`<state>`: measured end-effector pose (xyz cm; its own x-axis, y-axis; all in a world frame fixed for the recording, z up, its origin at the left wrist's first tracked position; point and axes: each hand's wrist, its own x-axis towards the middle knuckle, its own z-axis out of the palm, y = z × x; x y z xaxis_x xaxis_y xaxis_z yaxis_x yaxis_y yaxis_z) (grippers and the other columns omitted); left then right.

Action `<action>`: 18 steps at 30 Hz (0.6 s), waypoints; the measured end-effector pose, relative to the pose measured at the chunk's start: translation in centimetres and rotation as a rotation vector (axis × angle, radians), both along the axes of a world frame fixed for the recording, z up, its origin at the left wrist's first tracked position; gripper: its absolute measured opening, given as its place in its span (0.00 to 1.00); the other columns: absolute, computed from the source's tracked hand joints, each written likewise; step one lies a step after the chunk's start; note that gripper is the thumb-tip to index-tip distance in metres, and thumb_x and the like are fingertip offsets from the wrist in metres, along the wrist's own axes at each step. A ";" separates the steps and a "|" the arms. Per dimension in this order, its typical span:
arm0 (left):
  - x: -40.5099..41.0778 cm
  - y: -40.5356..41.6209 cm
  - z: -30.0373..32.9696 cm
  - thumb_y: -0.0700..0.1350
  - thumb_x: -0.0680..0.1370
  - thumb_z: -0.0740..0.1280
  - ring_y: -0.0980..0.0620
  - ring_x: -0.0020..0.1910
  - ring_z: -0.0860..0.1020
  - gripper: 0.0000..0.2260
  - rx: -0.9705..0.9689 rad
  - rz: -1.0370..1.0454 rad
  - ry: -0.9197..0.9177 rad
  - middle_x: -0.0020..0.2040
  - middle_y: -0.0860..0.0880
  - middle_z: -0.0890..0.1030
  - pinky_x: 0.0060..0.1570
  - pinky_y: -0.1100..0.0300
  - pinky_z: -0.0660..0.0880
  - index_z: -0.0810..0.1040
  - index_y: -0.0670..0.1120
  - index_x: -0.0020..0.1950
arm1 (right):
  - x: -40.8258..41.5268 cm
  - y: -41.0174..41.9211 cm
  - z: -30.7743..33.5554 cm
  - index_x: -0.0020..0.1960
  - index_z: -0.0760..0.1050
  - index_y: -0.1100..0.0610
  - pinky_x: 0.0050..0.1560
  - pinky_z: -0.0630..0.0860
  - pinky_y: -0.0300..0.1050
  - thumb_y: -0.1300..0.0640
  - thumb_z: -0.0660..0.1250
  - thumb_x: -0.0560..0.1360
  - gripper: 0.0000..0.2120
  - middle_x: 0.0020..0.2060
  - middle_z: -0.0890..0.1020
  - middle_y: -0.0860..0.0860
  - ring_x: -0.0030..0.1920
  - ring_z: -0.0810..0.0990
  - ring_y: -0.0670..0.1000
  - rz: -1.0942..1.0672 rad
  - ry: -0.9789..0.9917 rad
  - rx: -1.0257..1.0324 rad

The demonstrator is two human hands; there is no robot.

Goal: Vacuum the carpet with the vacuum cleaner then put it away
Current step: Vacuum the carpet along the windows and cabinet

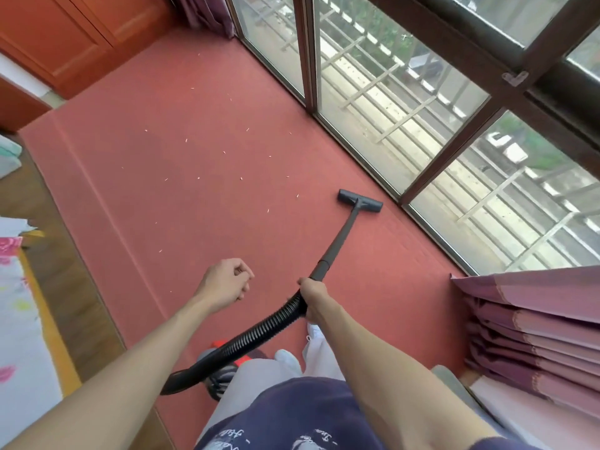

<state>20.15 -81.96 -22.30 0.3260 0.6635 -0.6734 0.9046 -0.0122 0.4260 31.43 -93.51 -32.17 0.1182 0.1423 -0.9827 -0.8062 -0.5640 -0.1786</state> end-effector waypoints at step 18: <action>-6.5 -1.6 -0.8 0.38 0.77 0.61 0.52 0.28 0.78 0.10 -0.008 0.121 -0.049 0.32 0.49 0.82 0.33 0.60 0.74 0.79 0.47 0.40 | -1.6 -2.3 -0.2 0.56 0.66 0.60 0.36 0.78 0.51 0.57 0.61 0.81 0.07 0.36 0.75 0.58 0.32 0.77 0.55 -0.063 0.021 -0.012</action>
<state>13.69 -83.61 -23.13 0.2766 0.6946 -0.6641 0.8771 0.0998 0.4698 29.83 -95.81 -32.40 0.1054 0.1239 -0.9867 -0.8435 -0.5143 -0.1547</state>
